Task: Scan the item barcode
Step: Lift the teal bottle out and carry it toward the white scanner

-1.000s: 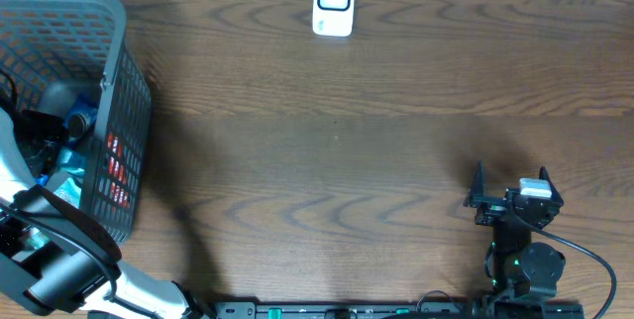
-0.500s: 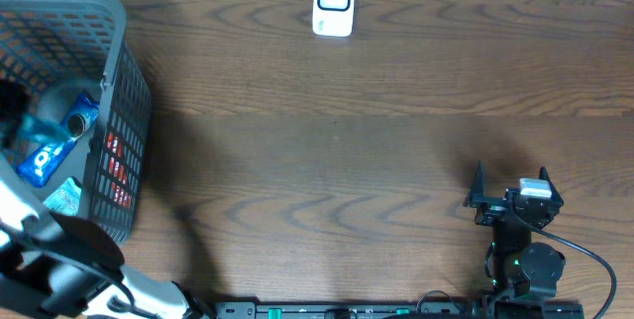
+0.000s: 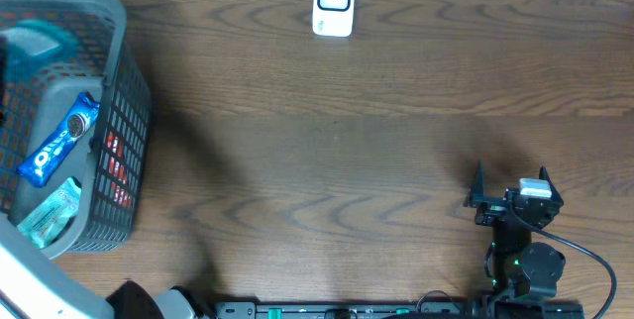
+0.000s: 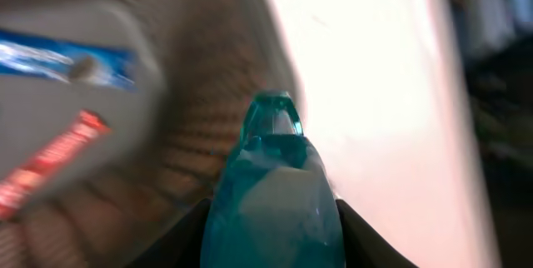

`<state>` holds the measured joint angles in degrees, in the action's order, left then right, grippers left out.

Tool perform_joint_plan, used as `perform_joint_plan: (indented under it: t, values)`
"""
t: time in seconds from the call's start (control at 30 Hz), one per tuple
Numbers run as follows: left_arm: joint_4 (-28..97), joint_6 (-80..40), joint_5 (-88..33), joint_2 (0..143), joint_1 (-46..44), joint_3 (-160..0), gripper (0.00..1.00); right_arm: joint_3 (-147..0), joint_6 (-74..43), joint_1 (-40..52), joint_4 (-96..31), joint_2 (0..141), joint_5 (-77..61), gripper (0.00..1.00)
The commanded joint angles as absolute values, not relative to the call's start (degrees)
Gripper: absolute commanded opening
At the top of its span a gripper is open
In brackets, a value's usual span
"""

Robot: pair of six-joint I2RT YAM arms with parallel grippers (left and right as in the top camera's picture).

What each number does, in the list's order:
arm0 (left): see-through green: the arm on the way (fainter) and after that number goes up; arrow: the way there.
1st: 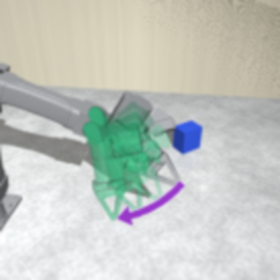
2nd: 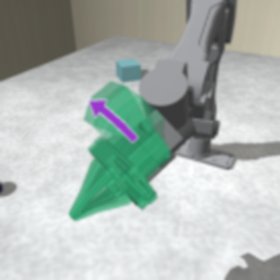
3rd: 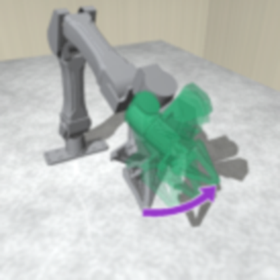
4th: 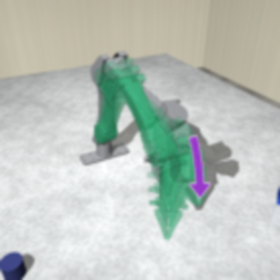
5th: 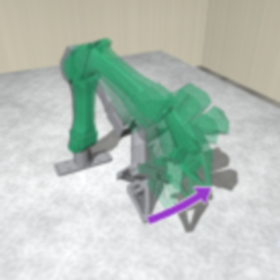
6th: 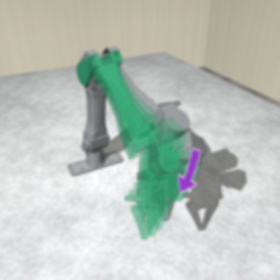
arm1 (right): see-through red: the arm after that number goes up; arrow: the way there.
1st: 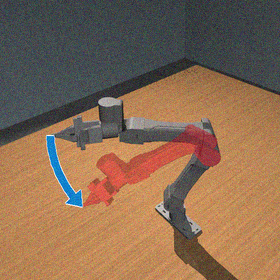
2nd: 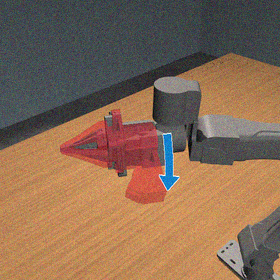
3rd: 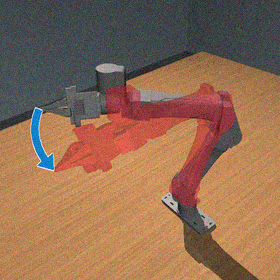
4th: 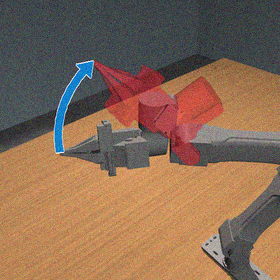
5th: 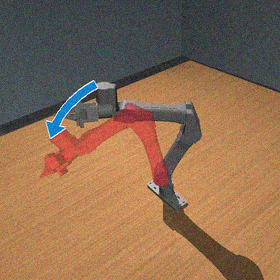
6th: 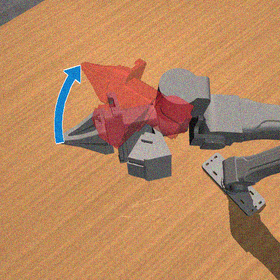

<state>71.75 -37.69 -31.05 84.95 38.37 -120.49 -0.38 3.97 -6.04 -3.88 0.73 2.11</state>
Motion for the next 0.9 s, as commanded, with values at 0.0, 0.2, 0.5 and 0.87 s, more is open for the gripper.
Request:
perform_joint_plan:
  t: [0.0,0.2,0.5,0.87]
  values:
    - [71.09,-37.1,-43.75,83.26,34.02,-121.91,0.41,-0.32,3.44,-6.39,-4.08,0.49,2.26,0.99]
    - [72.23,-28.01,-39.07,84.05,16.67,-121.89,0.41,-0.32,3.44,-6.39,-4.1,0.49,2.26,0.99]
    - [76.27,-9.45,-21.34,91.24,-9.34,-121.84,0.41,-0.32,3.44,-6.39,-4.08,0.49,2.26,0.99]
    - [76.6,8.01,-9.39,107.33,-28.45,-121.84,0.41,-0.32,3.44,-6.39,-4.1,0.49,2.26,0.99]
